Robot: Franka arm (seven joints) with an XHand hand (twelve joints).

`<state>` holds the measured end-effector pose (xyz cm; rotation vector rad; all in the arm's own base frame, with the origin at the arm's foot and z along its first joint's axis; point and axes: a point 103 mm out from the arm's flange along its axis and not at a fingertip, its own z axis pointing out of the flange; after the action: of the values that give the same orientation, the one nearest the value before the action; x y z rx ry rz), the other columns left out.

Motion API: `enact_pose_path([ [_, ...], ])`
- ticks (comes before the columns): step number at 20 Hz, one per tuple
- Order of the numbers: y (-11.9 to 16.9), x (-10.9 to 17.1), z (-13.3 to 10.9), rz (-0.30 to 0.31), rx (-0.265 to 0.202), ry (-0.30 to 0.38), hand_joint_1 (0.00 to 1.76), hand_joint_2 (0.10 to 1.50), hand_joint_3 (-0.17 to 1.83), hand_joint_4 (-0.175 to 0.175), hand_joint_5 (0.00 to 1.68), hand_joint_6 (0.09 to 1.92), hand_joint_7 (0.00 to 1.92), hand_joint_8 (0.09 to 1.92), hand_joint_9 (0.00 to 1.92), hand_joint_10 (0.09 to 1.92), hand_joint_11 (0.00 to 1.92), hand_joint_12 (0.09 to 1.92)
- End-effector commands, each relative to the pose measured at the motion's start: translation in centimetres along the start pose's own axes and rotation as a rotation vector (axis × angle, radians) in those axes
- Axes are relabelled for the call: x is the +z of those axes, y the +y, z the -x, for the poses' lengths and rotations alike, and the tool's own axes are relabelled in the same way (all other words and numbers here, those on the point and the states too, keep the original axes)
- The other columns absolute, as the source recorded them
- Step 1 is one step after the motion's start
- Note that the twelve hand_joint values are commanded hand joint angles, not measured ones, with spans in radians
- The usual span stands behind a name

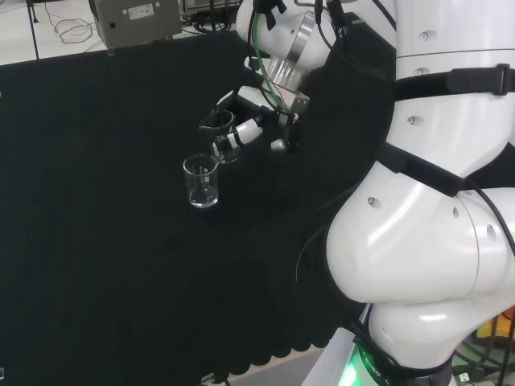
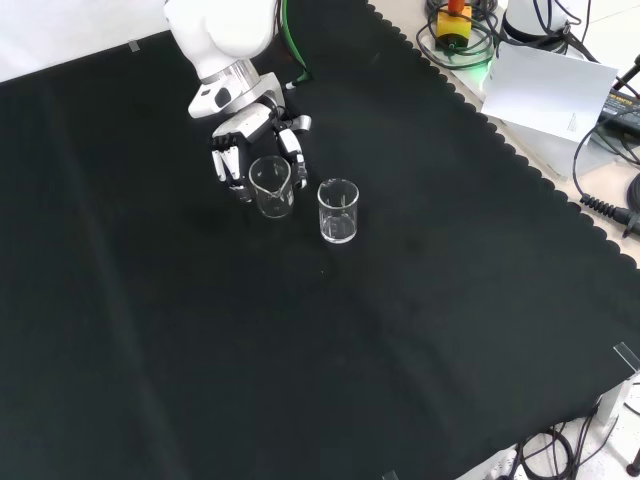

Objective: Place the beaker back on the table.

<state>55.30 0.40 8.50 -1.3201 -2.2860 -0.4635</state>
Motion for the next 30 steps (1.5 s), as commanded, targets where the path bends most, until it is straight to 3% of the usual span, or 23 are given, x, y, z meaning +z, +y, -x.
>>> enact_pose_path([
  [1, 0.0, 1.0, 0.8, -0.008, 0.026, 0.008, 1.13, 0.67, 0.68, 0.104, 1.22, 0.79, 1.52, 0.41, 1.57, 0.09, 1.12, 0.90],
  [5, -0.1, 1.8, 1.8, -0.021, 0.048, 0.024, 1.13, 0.67, 0.68, 0.103, 1.22, 0.78, 1.51, 0.41, 1.57, 0.09, 1.11, 0.90],
  [17, 0.0, 2.3, 2.7, 0.007, 0.025, 0.035, 1.14, 0.69, 0.63, 0.096, 1.23, 0.74, 1.49, 0.38, 1.53, 0.09, 1.06, 0.93],
  [21, -0.7, 1.4, 3.8, 0.038, 0.039, 0.072, 1.15, 0.70, 0.62, 0.021, 1.24, 0.72, 1.45, 0.37, 1.48, 0.09, 0.98, 0.97],
  [26, -0.7, 2.1, 3.9, 0.025, 0.051, 0.046, 1.15, 0.71, 0.61, -0.016, 1.23, 0.74, 1.41, 0.36, 1.43, 0.09, 0.93, 0.99],
  [30, -0.5, 2.9, 3.7, 0.021, 0.047, 0.021, 1.15, 0.71, 0.60, -0.023, 1.22, 0.75, 1.39, 0.35, 1.39, 0.09, 0.91, 1.00],
])
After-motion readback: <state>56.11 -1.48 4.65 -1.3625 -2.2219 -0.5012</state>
